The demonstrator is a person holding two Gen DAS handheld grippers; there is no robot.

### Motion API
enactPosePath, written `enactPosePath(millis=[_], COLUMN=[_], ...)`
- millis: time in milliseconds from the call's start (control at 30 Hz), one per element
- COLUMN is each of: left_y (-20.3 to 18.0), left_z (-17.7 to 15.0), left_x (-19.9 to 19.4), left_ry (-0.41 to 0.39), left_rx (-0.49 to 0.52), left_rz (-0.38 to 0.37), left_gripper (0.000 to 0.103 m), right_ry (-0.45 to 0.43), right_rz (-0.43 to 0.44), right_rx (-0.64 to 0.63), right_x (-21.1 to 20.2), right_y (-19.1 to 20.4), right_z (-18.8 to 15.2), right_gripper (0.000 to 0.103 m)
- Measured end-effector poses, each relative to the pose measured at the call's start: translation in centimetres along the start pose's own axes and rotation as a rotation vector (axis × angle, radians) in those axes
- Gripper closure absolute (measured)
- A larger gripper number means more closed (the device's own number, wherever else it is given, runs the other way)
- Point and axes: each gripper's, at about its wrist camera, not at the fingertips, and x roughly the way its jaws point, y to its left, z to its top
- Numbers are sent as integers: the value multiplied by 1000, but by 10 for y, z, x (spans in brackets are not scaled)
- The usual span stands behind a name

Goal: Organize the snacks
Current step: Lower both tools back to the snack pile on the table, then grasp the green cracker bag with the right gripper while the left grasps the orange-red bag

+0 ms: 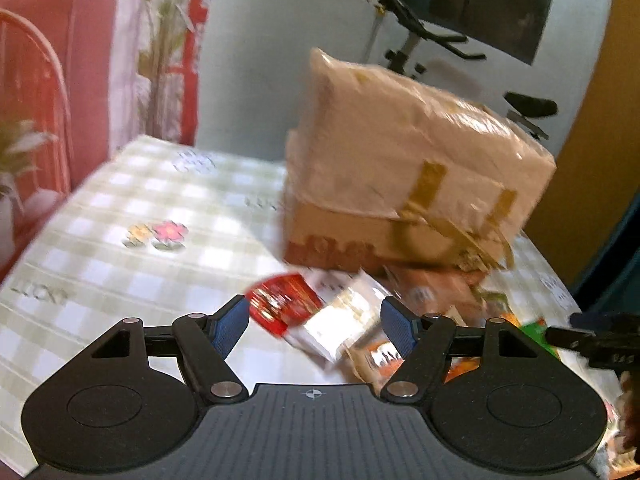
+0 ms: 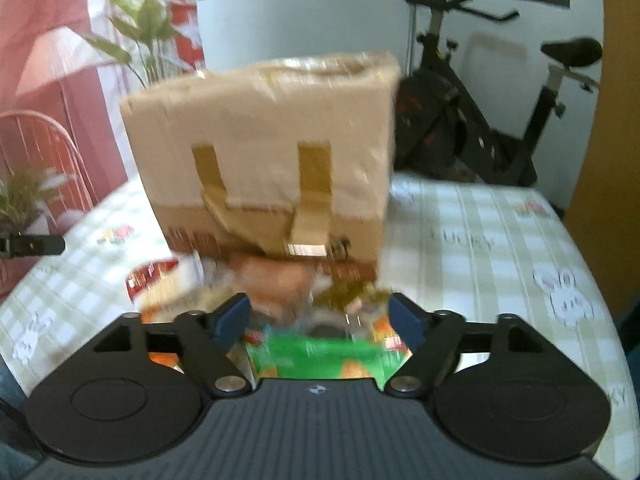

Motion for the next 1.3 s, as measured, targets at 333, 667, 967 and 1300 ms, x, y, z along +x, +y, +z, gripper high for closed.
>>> enactPosePath(millis=[333, 667, 967, 1300], left_y=[-28, -35, -41, -38], left_z=[-23, -34, -47, -59], left_x=[13, 22, 19, 26], left_ry=[87, 183, 259, 335], left_rx=[45, 27, 10, -42], left_rz=[-119, -158, -175, -202], left_gripper=[28, 27, 27, 27], right_ry=[173, 147, 113, 78], right_rz=[17, 24, 57, 55], right_rx=[58, 44, 33, 34], right_x=[23, 28, 26, 21], right_y=[-1, 1, 5, 5], right_z=[-37, -44, -48, -57], right_gripper=[17, 19, 24, 24])
